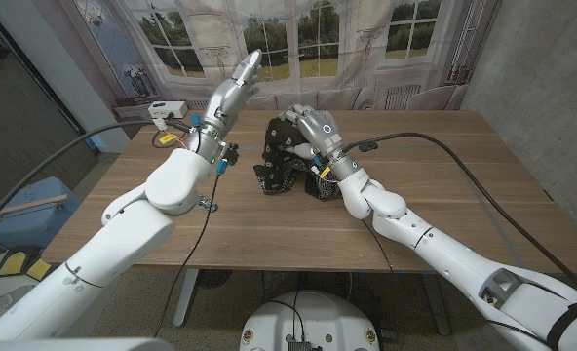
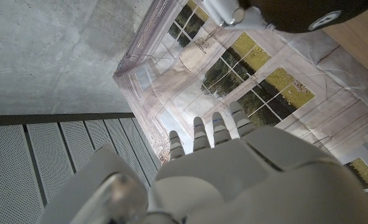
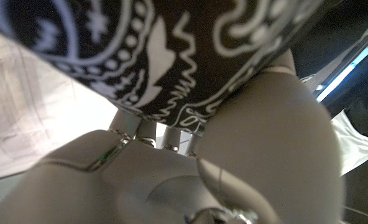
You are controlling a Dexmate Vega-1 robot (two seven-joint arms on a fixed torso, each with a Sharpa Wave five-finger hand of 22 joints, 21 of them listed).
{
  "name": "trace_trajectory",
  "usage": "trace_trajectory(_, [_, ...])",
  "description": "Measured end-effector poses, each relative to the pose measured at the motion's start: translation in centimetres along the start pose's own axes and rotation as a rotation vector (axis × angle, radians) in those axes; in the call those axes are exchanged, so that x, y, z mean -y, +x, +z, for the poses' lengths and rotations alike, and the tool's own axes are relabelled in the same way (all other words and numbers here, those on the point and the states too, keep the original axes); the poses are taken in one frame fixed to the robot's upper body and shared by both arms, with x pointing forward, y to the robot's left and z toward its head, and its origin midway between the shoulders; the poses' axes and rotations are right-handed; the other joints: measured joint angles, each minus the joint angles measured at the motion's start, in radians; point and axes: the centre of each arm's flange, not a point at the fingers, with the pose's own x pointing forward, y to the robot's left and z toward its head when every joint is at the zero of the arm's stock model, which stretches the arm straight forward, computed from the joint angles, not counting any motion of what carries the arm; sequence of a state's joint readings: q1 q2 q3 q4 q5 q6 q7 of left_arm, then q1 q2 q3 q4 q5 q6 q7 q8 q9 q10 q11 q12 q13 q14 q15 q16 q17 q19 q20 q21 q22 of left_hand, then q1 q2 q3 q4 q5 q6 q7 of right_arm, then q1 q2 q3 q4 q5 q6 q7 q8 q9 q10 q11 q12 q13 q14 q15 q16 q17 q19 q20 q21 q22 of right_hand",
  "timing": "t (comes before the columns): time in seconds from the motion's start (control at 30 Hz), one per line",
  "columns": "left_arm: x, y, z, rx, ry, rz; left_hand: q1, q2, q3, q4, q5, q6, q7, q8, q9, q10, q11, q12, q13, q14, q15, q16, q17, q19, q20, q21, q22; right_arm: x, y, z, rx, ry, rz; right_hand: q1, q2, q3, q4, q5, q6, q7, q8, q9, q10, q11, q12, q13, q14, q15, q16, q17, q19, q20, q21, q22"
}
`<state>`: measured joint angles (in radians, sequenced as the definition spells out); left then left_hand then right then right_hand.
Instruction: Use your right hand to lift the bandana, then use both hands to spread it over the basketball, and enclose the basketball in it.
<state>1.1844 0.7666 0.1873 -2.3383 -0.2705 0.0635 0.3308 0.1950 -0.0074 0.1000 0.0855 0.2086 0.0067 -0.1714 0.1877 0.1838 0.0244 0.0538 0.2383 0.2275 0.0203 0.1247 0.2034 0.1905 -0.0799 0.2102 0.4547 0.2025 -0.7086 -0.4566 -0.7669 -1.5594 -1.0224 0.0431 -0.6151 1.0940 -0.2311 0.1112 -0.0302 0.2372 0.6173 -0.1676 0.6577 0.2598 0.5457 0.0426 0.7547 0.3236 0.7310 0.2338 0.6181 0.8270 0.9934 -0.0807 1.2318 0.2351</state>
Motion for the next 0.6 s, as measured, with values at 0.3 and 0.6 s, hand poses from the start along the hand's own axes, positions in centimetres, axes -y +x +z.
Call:
trace_trajectory(0.3, [-0.2, -0.8, 1.0, 0.024, 0.018, 0.006, 0.0, 0.0, 0.0, 0.0, 0.0, 0.0, 0.0, 0.0, 0.0, 0.0, 0.0, 0.0, 0.0, 0.002, -0.002, 0.0, 0.0, 0.009, -0.001, 0.0, 0.0, 0.2, 0.3, 0.7, 0.014, 0.094, 0.257, 0.003, -0.003, 0.001, 0.001, 0.015, 0.0, 0.0, 0.0, -0.002, 0.0, 0.0, -0.001, 0.0, 0.0, 0.0, -0.008, 0.0, 0.0, 0.0, 0.007, -0.019])
trace_trajectory(0.6, [-0.2, -1.2, 1.2, 0.028, 0.027, 0.015, 0.0, 0.0, 0.0, 0.0, 0.0, -0.005, -0.005, 0.0, 0.0, -0.006, 0.001, 0.0, 0.0, 0.002, -0.002, 0.0, 0.0, 0.012, 0.002, 0.0, 0.0, 0.3, 2.4, -0.7, -0.003, 0.241, 0.505, 0.003, -0.003, 0.001, 0.001, 0.032, 0.0, 0.0, 0.0, 0.007, 0.0, 0.0, -0.004, 0.0, 0.012, 0.012, -0.027, 0.0, 0.0, 0.0, 0.011, -0.035])
